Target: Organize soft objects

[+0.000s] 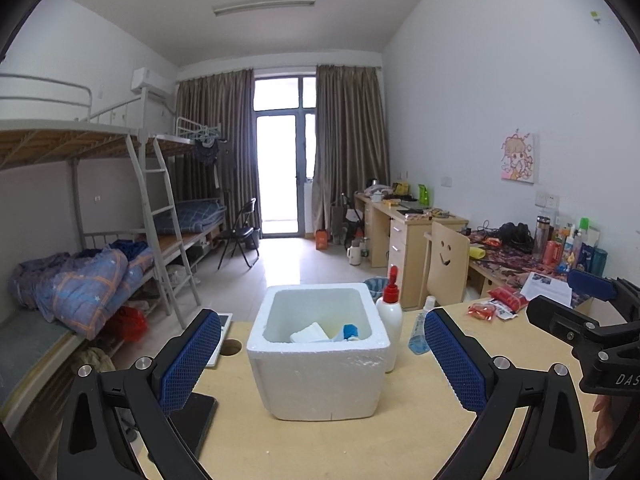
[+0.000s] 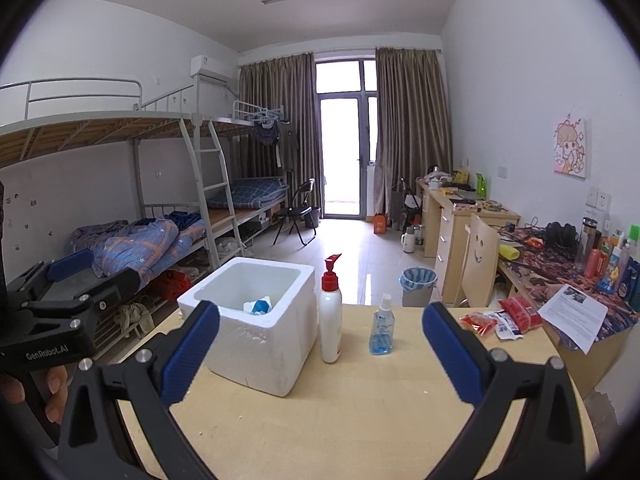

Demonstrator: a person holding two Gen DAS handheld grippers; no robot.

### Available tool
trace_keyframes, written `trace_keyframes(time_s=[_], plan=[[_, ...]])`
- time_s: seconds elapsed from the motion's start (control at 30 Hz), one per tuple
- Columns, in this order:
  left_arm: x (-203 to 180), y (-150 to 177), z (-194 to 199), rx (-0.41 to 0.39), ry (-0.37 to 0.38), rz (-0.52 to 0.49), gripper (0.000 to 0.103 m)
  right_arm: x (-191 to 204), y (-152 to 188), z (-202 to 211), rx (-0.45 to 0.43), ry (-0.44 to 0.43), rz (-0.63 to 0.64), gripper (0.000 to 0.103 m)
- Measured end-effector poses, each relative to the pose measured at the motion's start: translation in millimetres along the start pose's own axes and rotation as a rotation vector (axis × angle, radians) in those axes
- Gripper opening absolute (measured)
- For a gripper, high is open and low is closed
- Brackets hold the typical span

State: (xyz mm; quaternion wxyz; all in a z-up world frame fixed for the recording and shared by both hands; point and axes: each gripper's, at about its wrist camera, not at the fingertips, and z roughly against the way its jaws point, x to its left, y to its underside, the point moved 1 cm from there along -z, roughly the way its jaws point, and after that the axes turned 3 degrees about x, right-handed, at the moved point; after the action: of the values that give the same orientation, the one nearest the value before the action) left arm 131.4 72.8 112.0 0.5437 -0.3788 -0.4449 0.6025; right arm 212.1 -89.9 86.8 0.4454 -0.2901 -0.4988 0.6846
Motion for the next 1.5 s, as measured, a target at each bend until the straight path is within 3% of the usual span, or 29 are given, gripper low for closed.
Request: trace_keyframes(time_s=[0.8, 1.3, 1.5], plan=[[-19.7, 52.1, 100.6, -0.143, -0.007, -0.007, 0.102, 27.9, 58.7, 101.0, -0.126, 0.005, 0.021, 0.103], [-23.8, 95.0, 123.4, -0.181, 0.041, 0.019, 0.102, 32.1, 97.4, 129.0, -0.163, -0.022, 0.002, 0.103], [-27.0, 112.4, 121.8, -0.162, 0.062, 0.023, 0.102, 27.7, 114.9, 128.8, -0.165, 0.0, 0.015, 0.103]])
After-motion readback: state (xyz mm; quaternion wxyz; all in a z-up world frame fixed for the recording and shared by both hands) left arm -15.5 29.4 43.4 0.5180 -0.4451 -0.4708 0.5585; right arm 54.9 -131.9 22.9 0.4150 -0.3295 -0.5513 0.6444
